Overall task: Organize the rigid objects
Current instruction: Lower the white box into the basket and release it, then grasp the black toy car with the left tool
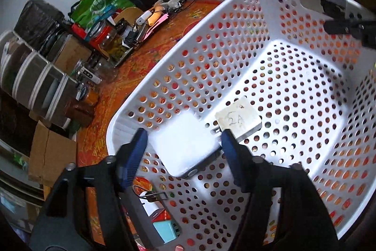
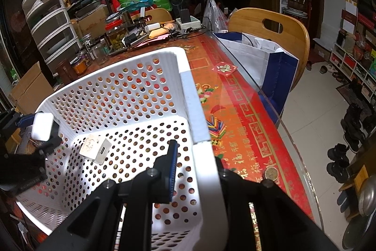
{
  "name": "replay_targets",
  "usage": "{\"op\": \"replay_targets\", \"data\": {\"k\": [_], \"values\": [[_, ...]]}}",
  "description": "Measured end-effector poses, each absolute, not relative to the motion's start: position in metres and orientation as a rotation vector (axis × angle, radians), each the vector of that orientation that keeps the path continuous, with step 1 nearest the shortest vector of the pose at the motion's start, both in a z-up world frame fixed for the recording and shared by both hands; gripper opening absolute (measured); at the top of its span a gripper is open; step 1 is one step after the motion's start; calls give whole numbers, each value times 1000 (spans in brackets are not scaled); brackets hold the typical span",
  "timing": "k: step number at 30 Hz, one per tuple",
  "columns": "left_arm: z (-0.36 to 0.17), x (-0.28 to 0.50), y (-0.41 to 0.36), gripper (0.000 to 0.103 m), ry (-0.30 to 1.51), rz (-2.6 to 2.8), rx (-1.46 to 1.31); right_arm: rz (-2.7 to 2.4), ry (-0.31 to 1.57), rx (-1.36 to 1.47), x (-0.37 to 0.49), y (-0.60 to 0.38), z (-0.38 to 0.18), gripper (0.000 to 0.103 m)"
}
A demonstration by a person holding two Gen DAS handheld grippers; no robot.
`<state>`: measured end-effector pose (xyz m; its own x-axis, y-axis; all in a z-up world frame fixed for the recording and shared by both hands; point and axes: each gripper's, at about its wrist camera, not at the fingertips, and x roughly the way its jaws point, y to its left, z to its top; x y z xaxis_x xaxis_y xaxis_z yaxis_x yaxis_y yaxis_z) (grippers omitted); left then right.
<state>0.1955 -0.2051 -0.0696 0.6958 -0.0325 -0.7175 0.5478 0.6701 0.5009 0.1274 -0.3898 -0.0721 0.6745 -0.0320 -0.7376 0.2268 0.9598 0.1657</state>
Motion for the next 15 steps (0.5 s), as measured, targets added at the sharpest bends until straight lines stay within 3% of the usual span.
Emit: {"op": "replay_targets", "data": {"k": [2, 7, 9, 12, 15], "values": [[-63, 189, -201, 83, 688, -348, 770, -148, 822, 254, 128, -391, -73, 17], [-3, 175, -139, 88, 600, -344, 498, -170, 820, 235, 128, -388, -72, 17], [21, 171, -93, 103, 562, -320, 354, -166, 820, 237, 128, -388, -72, 17], [24, 182, -32, 103, 576, -195, 262, -157, 824, 243, 128, -389, -72, 17], [-8, 209, 23, 103, 663, -103, 152, -143, 827, 251, 128, -390, -72, 17]]}}
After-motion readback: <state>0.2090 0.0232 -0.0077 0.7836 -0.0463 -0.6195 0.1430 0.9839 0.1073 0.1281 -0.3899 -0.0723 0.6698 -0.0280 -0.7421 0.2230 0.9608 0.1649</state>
